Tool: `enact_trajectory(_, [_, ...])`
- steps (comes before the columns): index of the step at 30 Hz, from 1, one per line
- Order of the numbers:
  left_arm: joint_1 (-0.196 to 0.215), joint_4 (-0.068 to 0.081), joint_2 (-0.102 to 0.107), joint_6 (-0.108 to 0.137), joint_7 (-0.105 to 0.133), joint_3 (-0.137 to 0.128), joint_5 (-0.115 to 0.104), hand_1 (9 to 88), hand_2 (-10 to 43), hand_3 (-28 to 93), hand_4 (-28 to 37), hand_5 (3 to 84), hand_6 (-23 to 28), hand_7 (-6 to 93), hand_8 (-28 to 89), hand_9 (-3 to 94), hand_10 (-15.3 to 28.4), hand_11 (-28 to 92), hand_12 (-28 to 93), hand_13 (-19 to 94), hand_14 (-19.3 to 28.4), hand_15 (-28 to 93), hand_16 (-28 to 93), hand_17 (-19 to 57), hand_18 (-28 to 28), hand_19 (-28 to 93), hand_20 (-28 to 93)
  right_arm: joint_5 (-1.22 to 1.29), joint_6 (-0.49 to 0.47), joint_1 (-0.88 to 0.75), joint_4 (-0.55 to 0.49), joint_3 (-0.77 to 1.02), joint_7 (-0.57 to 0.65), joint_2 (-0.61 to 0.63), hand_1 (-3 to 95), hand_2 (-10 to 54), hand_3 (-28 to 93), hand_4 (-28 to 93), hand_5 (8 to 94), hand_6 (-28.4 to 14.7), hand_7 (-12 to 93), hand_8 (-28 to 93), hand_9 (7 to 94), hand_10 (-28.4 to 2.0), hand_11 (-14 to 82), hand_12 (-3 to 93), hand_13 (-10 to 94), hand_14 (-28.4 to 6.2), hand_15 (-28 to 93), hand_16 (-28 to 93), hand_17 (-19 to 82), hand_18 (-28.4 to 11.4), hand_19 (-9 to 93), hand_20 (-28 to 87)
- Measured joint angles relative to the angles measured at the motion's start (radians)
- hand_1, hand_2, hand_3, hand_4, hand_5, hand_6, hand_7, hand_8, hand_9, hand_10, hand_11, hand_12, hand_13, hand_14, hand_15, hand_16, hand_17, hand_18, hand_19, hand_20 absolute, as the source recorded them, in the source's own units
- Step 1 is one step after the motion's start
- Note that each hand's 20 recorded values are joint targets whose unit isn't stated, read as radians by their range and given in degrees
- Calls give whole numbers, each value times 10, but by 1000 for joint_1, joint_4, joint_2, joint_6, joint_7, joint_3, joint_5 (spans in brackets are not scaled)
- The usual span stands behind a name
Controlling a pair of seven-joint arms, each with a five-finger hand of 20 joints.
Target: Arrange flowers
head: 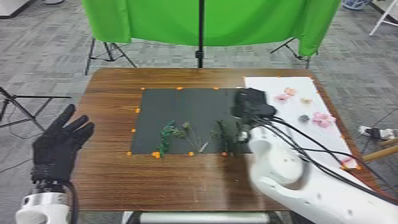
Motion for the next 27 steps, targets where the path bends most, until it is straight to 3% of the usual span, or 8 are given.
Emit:
enact_trajectory(5, [-13,-4,11,1,-4,-10,1,207,67,796,-283,356,72,67,-77,317,195,218,108,197,270,536,-103,-84,284,570,-3,23,-2,142,166,-131,-156,-218,593,-95,679,-283,847,9,273,33,916,-38,216,406,789,-48,680,250,334,-211,887,423])
enact_trajectory(9, [-54,2,34,2,-9,4,2,207,67,796,-283,356,72,67,-77,317,195,218,107,197,270,536,-103,-84,284,571,-2,56,-2,207,286,-207,-218,-369,588,-95,676,-283,840,11,281,29,909,-41,223,406,782,-48,685,249,326,-204,876,424])
enact_trajectory(14, [-130,19,61,1,-11,40,1,207,68,795,-283,355,71,66,-77,317,195,218,107,197,270,536,-103,-84,284,571,-2,89,5,271,329,-327,-203,-467,586,-95,672,-283,829,15,290,19,898,-43,234,406,768,-49,692,246,317,-199,869,426])
enact_trajectory(18, [-157,25,80,1,2,52,-4,207,67,796,-283,356,72,66,-77,317,195,218,107,197,270,536,-103,-84,284,570,-2,111,-1,323,329,-422,-175,-480,579,-95,664,-283,815,17,287,-1,871,-48,263,402,744,-53,712,240,301,-196,863,434])
enact_trajectory(21, [-157,25,88,1,14,52,-9,207,67,796,-283,357,72,67,-77,317,195,218,107,197,270,536,-103,-84,284,570,-2,112,-52,320,331,-410,-175,-477,558,-95,654,-283,780,20,263,-19,828,-56,310,391,700,-64,750,231,272,-197,858,446])
enact_trajectory(27, [-174,41,79,1,11,52,-9,207,66,797,-283,357,72,67,-77,318,195,218,107,197,270,536,-103,-84,284,569,-1,54,-270,243,348,-250,-231,-480,453,-95,707,-283,728,24,240,-35,749,-82,488,308,670,-73,816,212,226,-211,847,490])
